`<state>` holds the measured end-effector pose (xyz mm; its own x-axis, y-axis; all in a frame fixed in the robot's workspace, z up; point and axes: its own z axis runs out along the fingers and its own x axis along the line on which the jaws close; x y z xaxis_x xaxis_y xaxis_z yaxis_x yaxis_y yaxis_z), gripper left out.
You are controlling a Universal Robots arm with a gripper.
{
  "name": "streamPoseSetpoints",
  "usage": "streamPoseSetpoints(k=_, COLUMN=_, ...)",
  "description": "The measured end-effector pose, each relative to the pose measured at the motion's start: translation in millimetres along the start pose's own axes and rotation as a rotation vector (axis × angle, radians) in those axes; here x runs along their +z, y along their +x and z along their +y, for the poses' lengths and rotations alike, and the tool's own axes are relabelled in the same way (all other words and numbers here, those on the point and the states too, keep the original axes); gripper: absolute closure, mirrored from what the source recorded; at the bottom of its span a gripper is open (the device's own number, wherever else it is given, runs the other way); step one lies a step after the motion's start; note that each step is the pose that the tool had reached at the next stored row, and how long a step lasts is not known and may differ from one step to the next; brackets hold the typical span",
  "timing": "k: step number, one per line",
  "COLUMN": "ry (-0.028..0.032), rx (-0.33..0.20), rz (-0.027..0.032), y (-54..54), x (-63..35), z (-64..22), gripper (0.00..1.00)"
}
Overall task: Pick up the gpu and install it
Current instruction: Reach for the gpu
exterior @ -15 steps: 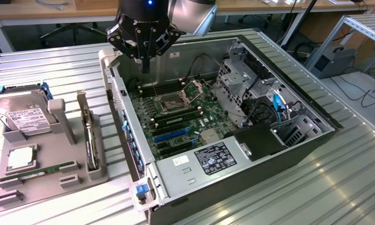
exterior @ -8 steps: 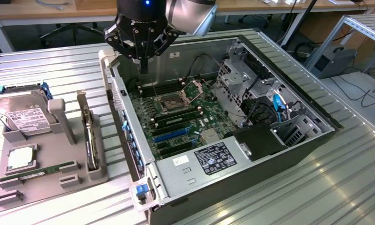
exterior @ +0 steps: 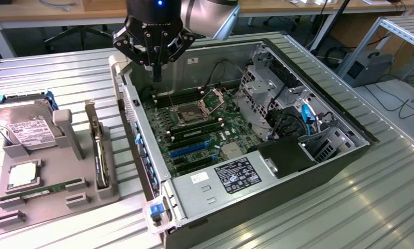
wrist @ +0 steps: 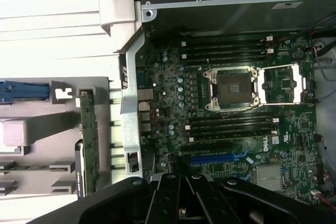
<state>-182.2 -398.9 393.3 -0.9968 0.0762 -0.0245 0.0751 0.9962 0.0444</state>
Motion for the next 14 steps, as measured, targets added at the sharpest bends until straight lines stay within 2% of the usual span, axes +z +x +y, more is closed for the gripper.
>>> streamPoseSetpoints(k=14, ry=0.0000, rx=0.000, rz=0.0000, y=7.9, x=-0.2, z=-0.6, gripper=0.89)
